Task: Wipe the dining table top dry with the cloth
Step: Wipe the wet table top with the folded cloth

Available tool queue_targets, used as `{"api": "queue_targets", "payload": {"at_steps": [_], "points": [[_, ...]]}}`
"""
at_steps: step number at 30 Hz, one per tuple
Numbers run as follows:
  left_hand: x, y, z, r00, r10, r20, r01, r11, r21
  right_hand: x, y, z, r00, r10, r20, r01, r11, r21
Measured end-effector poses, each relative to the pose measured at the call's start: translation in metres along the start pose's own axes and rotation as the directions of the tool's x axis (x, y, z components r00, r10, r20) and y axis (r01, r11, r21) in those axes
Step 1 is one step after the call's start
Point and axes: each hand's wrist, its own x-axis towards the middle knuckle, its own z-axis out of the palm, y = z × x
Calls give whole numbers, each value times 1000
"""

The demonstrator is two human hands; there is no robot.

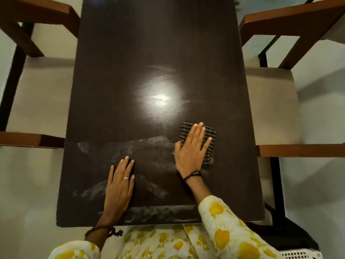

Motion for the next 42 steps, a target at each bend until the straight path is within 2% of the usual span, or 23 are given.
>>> {"api": "queue_targets", "payload": {"at_steps": [5, 9, 11, 15, 18, 20, 25, 29, 32, 35, 39, 42], "points": [[-2, -22, -7, 999, 41, 18, -42, 999, 31, -14, -80, 3, 984, -174, 40, 173, 984, 32], [-1, -42, -19, 1000, 8, -20, -8, 1000, 1, -11, -55, 9, 945, -324, 42, 323, 946, 33], [-1, -57, -25, 999, -22, -49, 21, 1000, -17, -7, -23, 12, 967, -255, -19, 255, 967, 11], [-5, -94, -36, 994, -71, -84, 69, 997, -24, -12, 21, 9, 998, 40, -49, -40, 999, 1], [-12, -122, -40, 989, -105, -108, 102, 994, -30, -18, 4, 8, 982, 189, -23, -187, 980, 72], [-18, -134, -40, 983, -139, -124, 132, 989, -62, -22, -25, 9, 972, 233, -16, -230, 968, 104], [-26, -148, -34, 971, -204, -127, 191, 975, -112, -45, -134, 19, 1000, 27, -7, -27, 999, 40], [-25, -153, -31, 972, -197, -129, 182, 976, -116, -70, -208, 24, 982, -190, 21, 189, 981, 48], [-26, -155, -30, 972, -196, -133, 180, 976, -121, -74, -215, 26, 954, -298, 41, 297, 954, 33], [-29, -154, -31, 966, -210, -154, 190, 973, -134, -64, -183, 29, 927, -374, 15, 373, 927, 30], [-29, -150, -34, 936, -302, -179, 267, 943, -197, -40, -119, 26, 981, -167, -93, 166, 986, -24], [-28, -149, -34, 940, -301, -163, 264, 940, -215, -35, -109, 23, 997, -13, -81, 13, 1000, 3]]}}
